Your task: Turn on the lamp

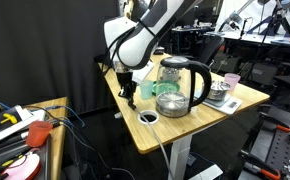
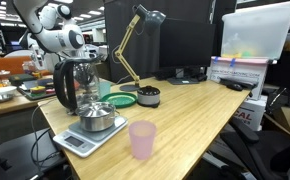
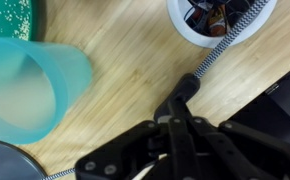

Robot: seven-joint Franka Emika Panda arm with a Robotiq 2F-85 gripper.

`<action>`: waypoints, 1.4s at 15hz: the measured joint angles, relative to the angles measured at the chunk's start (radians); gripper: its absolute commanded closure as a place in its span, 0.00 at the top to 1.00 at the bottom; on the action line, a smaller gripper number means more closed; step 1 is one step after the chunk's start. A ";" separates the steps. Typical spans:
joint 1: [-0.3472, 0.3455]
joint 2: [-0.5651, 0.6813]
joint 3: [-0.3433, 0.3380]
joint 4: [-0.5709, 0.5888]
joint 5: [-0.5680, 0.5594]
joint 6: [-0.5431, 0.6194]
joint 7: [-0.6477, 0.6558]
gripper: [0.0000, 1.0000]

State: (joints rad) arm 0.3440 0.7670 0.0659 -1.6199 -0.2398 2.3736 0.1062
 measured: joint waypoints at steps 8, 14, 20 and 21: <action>-0.023 0.055 -0.004 0.073 0.014 -0.001 -0.009 0.00; -0.015 0.083 0.010 0.122 0.017 -0.007 -0.012 0.00; -0.014 0.038 -0.002 0.135 0.016 0.029 -0.006 0.00; -0.015 0.016 -0.005 0.132 0.016 0.039 -0.006 0.13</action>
State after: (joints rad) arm 0.3286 0.7830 0.0612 -1.4875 -0.2238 2.4130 0.1002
